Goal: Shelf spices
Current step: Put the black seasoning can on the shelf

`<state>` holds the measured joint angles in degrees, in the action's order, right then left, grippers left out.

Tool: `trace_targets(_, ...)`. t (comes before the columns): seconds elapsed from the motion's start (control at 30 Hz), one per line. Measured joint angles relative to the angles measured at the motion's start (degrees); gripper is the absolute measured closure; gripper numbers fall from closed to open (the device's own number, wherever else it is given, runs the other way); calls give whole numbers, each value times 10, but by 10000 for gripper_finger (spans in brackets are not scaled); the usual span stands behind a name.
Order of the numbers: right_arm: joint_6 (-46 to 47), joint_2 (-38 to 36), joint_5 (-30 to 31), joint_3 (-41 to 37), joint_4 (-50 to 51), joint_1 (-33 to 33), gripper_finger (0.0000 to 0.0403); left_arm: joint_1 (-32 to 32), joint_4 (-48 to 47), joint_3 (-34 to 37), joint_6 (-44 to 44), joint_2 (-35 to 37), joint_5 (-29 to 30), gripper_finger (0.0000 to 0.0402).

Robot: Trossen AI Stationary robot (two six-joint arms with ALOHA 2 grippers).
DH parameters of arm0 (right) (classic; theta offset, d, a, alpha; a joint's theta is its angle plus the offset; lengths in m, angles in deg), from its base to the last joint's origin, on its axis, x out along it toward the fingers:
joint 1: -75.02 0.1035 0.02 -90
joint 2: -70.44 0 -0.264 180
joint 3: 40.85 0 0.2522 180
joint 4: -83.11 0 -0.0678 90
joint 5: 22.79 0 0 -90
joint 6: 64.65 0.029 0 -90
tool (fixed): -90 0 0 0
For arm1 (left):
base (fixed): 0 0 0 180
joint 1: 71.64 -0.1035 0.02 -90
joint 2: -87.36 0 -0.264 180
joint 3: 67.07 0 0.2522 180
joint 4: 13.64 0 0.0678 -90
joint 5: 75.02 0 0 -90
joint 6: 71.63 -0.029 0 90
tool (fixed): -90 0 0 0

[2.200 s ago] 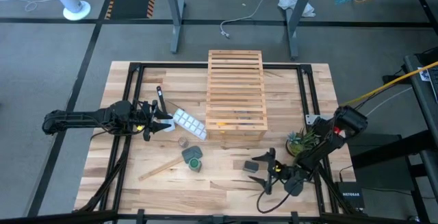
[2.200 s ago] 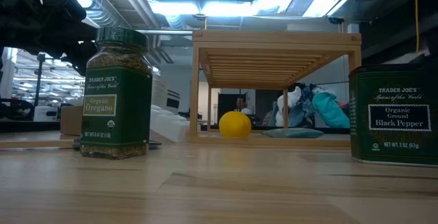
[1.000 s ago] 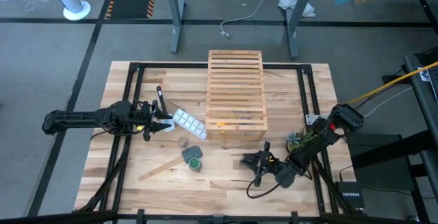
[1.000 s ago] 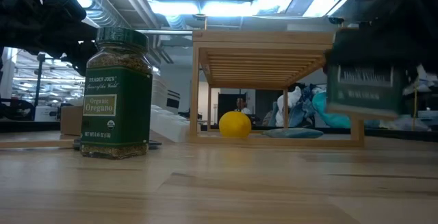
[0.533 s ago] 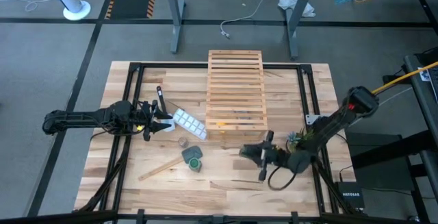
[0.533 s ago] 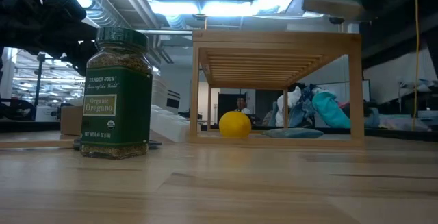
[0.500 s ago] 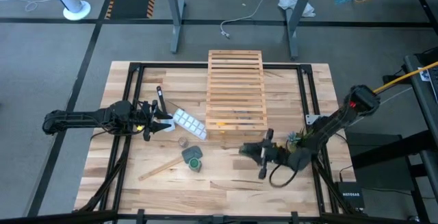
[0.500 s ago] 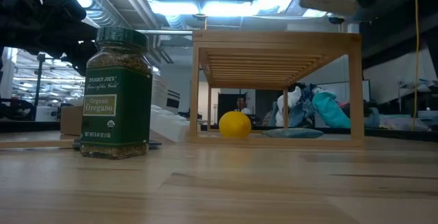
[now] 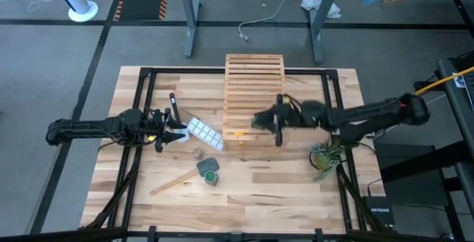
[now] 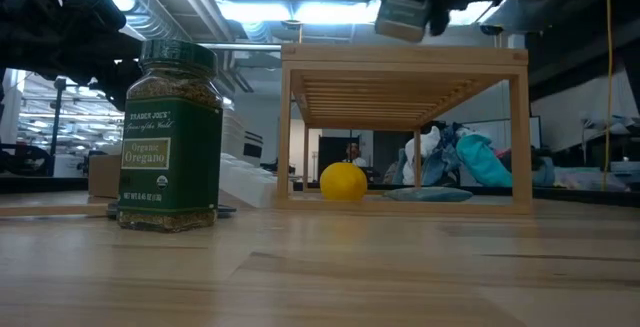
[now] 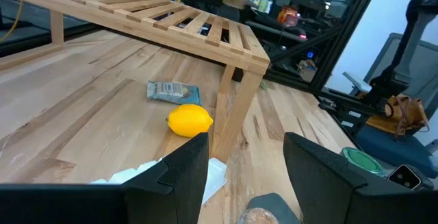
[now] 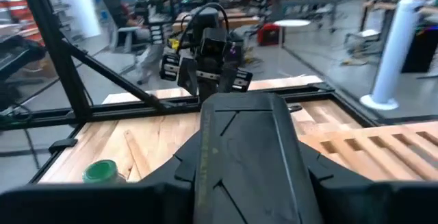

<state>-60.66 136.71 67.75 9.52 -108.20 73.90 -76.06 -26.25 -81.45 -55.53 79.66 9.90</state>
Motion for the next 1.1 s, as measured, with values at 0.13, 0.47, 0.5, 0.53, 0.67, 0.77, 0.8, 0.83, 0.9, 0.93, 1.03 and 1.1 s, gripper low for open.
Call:
trace_targets(0.13,-6,29,-89,53,54,-75,280,0,0,0,0,0,0,219)
trace_targets(0.47,-104,157,-184,238,190,-158,279,0,0,0,0,0,0,219)
trace_targets(0.5,-115,169,-193,259,210,-164,279,0,0,0,0,0,0,219)
trace_targets(0.53,-127,181,-197,278,232,-171,279,0,0,0,0,0,0,219)
trace_targets(0.67,-150,223,-199,332,294,-195,279,0,0,0,0,0,0,219)
trace_targets(0.77,-152,240,-225,341,291,-209,279,0,0,0,0,0,0,219)
trace_targets(0.8,-154,245,-230,341,291,-213,279,0,0,0,0,0,0,219)
trace_targets(0.83,-156,250,-232,341,291,-215,279,0,0,0,0,0,0,219)
trace_targets(0.9,-159,262,-234,341,292,-216,279,0,0,0,0,0,0,219)
trace_targets(0.93,-159,268,-237,341,292,-216,279,0,0,0,0,0,0,219)
trace_targets(1.03,-161,282,-239,341,283,-214,279,0,0,0,0,0,0,219)
trace_targets(1.1,-163,288,-242,341,275,-214,278,0,0,0,0,0,0,219)
